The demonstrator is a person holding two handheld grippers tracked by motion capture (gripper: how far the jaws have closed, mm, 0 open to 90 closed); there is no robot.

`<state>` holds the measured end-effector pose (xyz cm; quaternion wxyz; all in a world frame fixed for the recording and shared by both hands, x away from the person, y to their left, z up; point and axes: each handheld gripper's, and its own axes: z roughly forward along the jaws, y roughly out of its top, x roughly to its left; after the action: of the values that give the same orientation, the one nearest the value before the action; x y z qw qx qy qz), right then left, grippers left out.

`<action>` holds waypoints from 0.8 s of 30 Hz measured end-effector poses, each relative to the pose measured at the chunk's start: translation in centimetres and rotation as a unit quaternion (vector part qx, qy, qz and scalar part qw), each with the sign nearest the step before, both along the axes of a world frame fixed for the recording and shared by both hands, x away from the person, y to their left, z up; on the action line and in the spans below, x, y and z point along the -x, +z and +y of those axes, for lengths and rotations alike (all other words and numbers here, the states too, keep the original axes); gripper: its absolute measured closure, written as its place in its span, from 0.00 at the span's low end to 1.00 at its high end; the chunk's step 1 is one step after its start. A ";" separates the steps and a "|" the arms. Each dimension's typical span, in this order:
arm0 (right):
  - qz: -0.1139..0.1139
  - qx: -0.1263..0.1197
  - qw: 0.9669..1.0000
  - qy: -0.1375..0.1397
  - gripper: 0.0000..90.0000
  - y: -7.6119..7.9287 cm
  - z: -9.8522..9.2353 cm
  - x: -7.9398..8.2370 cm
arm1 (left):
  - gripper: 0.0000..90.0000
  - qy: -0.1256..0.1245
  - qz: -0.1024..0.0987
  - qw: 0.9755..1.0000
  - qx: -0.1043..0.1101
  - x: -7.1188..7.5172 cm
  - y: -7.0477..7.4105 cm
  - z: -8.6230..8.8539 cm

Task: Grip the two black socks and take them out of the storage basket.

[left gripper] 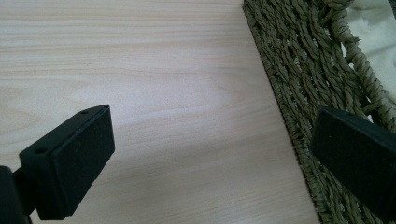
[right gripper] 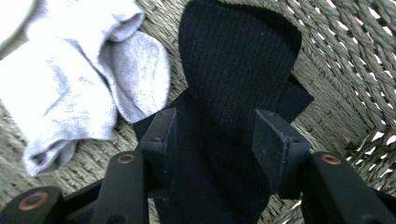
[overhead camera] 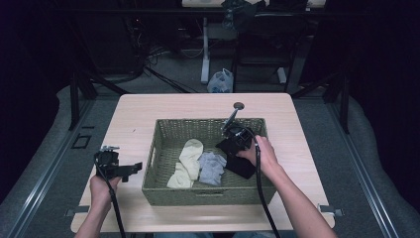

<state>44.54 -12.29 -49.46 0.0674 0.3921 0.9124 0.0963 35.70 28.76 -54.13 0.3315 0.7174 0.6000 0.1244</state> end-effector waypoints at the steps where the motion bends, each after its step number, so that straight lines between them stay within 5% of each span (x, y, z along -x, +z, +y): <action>1: 0.001 0.003 1.000 0.002 0.58 -0.1 0.0 -0.1 | 0.00 -0.001 0.000 1.000 -0.001 0.0 0.0 0.0; 7: 0.007 0.036 0.999 -0.010 0.74 -1.2 0.2 -0.5 | 0.00 -0.001 0.000 1.000 -0.001 0.0 0.0 0.0; 10: 0.015 0.028 0.999 -0.010 0.93 -1.5 0.0 -0.7 | 0.00 -0.001 0.001 1.000 0.000 0.0 0.0 -0.1; 12: 0.013 0.015 1.000 -0.020 0.94 -1.5 0.0 -0.5 | 0.00 -0.002 0.000 1.000 0.000 0.0 0.0 -0.1; 19: 0.008 -0.015 1.000 -0.023 0.96 1.3 -1.0 0.1 | 0.00 -0.002 0.002 1.000 0.000 -0.1 0.0 -0.2; 24: -0.016 -0.040 0.999 -0.020 0.97 4.6 -1.8 0.6 | 0.00 -0.002 0.002 1.000 0.001 -0.2 -0.1 -0.2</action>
<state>43.91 -14.05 -44.88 0.0679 0.4109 0.8987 0.1375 35.87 28.54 -54.19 0.3311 0.7187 0.5992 0.1216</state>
